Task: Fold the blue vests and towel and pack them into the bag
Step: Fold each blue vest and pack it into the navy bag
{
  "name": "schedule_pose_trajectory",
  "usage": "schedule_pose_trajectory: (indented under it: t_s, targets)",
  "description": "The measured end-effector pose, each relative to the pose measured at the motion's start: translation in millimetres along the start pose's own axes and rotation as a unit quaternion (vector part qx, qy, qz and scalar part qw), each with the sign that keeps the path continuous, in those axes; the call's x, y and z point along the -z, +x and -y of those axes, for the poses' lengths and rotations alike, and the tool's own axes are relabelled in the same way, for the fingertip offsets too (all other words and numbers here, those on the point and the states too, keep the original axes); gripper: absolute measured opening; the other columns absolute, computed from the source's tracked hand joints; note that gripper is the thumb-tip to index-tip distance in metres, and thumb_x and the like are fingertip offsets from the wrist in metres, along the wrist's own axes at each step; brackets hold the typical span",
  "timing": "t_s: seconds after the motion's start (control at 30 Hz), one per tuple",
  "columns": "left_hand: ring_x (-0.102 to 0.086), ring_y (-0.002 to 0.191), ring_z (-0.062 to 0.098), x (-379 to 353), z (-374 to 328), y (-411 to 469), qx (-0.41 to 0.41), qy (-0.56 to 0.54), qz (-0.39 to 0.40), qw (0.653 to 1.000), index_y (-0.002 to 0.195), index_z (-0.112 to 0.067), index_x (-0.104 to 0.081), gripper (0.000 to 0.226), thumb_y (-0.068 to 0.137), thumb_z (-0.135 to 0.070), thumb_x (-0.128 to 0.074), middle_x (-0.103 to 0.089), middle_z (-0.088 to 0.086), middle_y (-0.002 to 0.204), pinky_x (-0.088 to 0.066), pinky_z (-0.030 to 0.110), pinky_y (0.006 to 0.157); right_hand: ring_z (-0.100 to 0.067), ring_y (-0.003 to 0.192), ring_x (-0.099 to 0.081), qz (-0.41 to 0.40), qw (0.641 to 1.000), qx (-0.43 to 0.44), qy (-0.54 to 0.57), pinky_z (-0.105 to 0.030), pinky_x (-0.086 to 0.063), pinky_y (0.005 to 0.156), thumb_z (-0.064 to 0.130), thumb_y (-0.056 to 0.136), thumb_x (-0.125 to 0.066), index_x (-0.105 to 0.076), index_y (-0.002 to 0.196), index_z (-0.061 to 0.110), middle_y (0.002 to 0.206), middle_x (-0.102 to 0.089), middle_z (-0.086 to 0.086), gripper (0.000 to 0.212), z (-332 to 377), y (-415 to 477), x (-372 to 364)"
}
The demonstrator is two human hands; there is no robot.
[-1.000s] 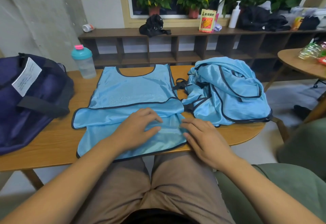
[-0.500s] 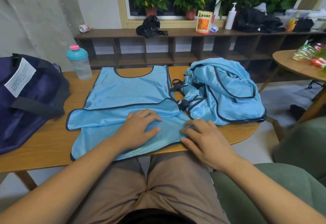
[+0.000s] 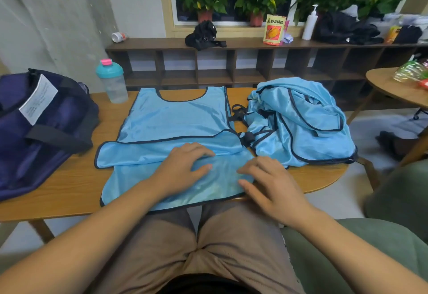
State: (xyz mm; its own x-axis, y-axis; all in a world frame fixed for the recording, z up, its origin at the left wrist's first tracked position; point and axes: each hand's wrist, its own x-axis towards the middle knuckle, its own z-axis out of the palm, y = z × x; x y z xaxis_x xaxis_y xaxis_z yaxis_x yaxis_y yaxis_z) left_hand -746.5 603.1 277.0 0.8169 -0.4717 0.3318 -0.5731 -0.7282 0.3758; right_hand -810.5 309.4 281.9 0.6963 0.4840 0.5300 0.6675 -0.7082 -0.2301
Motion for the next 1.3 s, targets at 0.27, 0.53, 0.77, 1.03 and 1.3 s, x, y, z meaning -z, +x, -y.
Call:
schedule_pose_trajectory:
  t_s: [0.27, 0.53, 0.77, 1.03, 1.3]
  targets:
    - [-0.063, 0.102, 0.006, 59, 47, 3, 0.098, 0.0, -0.084, 0.992, 0.11, -0.027, -0.074, 0.012, 0.1, -0.023, -0.07, -0.067, -0.011, 0.109, -0.048, 0.026, 0.092, -0.023, 0.113, -0.057, 0.047, 0.998, -0.031, -0.032, -0.041, -0.047, 0.098, 0.027, 0.107, -0.055, -0.064, 0.134, 0.018, 0.122, -0.064, -0.001, 0.03, -17, 108, -6]
    - [-0.062, 0.119, 0.025, 106, 109, -11, 0.231, 0.155, 0.035, 0.96, 0.13, -0.027, -0.063, 0.029, 0.102, -0.034, -0.064, -0.066, -0.001, 0.126, -0.051, 0.045, 0.101, -0.036, 0.135, -0.051, 0.284, 0.943, -0.123, -0.118, -0.048, -0.04, 0.109, 0.045, 0.104, -0.059, -0.041, 0.157, 0.018, 0.146, -0.052, -0.012, 0.062, -42, 170, -31]
    - [-0.065, 0.109, 0.024, 114, 124, -22, 0.264, 0.185, 0.07, 0.944, 0.119, -0.032, -0.066, 0.028, 0.095, -0.043, -0.073, -0.071, -0.003, 0.116, -0.053, 0.04, 0.093, -0.029, 0.108, -0.059, 0.257, 0.954, -0.112, -0.109, -0.044, -0.033, 0.091, 0.028, 0.093, -0.068, -0.063, 0.12, 0.026, 0.108, -0.065, 0.001, 0.027, -62, 168, -32]
    - [-0.066, 0.087, 0.015, 136, 77, -33, 0.246, 0.013, -0.036, 0.968, 0.091, -0.028, -0.076, 0.009, 0.09, -0.035, -0.082, -0.073, -0.008, 0.086, -0.049, 0.03, 0.076, -0.004, 0.093, -0.06, 0.141, 0.987, -0.056, 0.049, -0.02, -0.042, 0.08, 0.017, 0.094, -0.074, -0.061, 0.091, 0.03, 0.095, -0.067, 0.012, 0.018, -47, 130, 29]
    - [-0.055, 0.071, 0.009, 155, 33, -77, 0.205, -0.164, 0.035, 0.964, 0.099, -0.019, -0.08, 0.015, 0.093, -0.033, -0.079, -0.067, 0.0, 0.074, -0.045, 0.031, 0.074, -0.004, 0.105, -0.063, 0.09, 0.992, -0.017, 0.086, -0.014, -0.044, 0.088, 0.022, 0.099, -0.072, -0.072, 0.103, 0.027, 0.104, -0.071, 0.017, 0.007, -33, 62, 72]
